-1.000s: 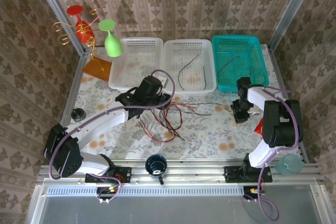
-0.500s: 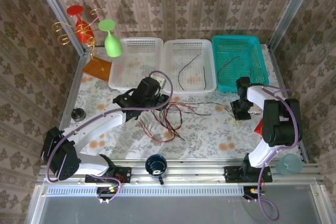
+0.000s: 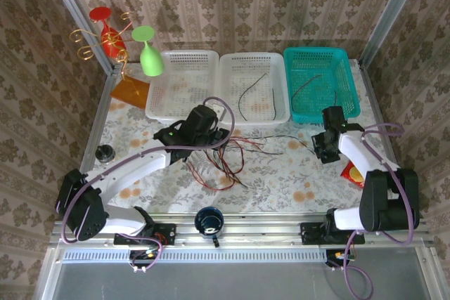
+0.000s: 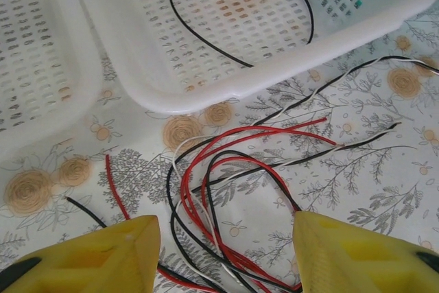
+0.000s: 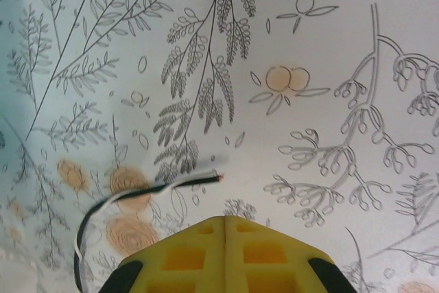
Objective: Untangle the cables
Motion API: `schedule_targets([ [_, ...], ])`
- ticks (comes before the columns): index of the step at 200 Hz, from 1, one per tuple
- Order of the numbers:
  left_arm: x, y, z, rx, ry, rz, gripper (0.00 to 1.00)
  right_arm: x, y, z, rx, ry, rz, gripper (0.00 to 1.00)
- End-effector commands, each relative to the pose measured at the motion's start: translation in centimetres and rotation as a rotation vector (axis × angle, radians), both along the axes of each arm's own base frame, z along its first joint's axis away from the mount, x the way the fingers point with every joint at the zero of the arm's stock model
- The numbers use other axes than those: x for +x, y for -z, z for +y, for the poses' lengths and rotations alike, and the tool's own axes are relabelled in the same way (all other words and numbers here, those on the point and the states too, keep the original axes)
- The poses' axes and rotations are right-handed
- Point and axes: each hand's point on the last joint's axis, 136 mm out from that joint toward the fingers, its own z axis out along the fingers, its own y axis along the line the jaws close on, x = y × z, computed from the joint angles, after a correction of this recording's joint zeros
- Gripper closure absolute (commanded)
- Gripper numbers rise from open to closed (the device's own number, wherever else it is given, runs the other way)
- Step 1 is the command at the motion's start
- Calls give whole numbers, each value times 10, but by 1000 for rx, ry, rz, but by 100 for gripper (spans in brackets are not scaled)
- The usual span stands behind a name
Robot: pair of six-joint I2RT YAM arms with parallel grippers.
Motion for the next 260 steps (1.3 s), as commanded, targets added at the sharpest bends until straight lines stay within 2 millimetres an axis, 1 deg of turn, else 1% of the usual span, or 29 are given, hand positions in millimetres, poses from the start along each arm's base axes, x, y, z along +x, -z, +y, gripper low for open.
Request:
schedule_targets([
  [1,-3,4,-14,-10,34,10,46,0,1,-5,-39,-52,6,82],
  [10,-4,5,-17,-8,41,12,46,5,3,0,-7,-51,2,73],
  [15,-4,5,-18,-7,44,13,46,7,4,3,13,-48,-6,70],
  [27,-5,6,-20,-4,48,14,46,21,3,12,76,-39,-58,62],
  [30,-5,5,-21,-5,49,14,46,21,10,15,91,-38,-38,60],
  [33,-6,6,-21,-2,52,16,45,29,9,17,103,-40,-64,57],
  [37,-5,5,-21,-2,50,14,46,33,9,19,117,-41,-69,55],
  [47,-5,4,-21,0,48,12,45,40,8,22,136,-38,-68,51],
  [64,-6,5,-20,3,45,11,45,49,9,26,163,-29,-66,48],
  [92,-6,7,-18,9,41,12,45,56,16,33,213,11,-56,48],
  [112,-5,8,-18,11,38,15,45,58,23,29,200,45,-32,47],
  [144,-6,10,-19,14,41,22,45,49,39,22,198,129,51,47],
  [183,-6,12,-17,19,33,28,45,42,55,20,235,256,129,46],
  [220,-6,12,-16,21,23,33,45,35,69,21,298,409,192,49],
  [226,-6,12,-16,23,22,33,45,28,72,22,310,441,229,50],
  [244,-5,12,-16,25,21,33,45,30,76,25,356,492,255,54],
  [260,-6,12,-15,30,20,35,45,29,76,25,356,504,299,56],
])
